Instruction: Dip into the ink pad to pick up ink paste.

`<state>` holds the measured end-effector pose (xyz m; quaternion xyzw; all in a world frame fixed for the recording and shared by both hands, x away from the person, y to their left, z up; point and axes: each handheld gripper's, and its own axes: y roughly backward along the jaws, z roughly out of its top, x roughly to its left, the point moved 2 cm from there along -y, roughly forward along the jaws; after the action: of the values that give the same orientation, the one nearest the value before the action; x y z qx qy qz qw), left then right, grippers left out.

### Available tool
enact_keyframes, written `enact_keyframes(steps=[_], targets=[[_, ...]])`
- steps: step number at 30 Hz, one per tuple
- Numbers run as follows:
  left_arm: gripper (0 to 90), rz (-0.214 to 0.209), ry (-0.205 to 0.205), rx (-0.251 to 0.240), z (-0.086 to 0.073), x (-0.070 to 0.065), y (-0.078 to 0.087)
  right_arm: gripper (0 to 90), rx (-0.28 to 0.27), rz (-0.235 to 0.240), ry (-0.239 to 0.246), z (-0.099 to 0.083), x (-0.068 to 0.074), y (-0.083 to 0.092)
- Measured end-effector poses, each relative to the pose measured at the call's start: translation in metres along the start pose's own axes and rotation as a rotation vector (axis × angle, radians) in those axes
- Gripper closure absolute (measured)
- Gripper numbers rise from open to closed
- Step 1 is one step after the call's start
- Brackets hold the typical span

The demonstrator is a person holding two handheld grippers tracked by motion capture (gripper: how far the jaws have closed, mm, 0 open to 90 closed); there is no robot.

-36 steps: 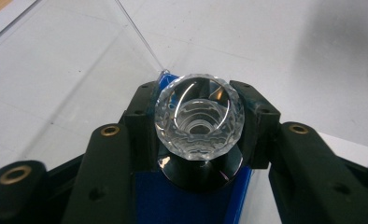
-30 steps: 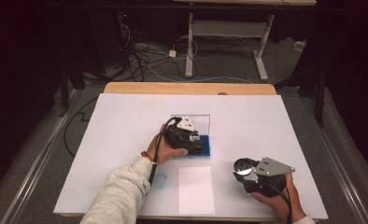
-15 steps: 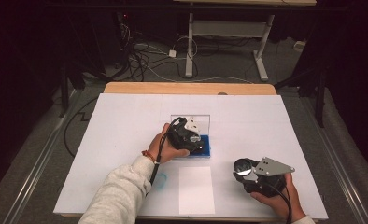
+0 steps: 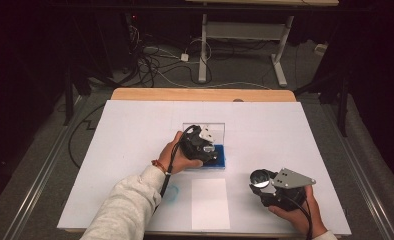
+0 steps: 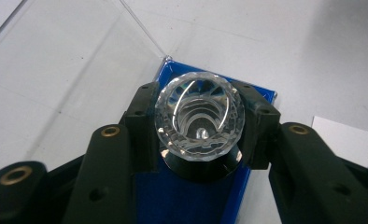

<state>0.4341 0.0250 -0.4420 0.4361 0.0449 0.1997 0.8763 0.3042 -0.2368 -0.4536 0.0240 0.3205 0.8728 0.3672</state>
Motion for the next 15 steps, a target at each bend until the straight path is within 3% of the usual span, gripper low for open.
enact_keyframes(steps=[15], targets=[[54.6,-0.006,-0.015,0.03,0.0027,0.0,0.0003,39.0,-0.002,-0.012,-0.004,-0.0013,-0.0001,0.0038]])
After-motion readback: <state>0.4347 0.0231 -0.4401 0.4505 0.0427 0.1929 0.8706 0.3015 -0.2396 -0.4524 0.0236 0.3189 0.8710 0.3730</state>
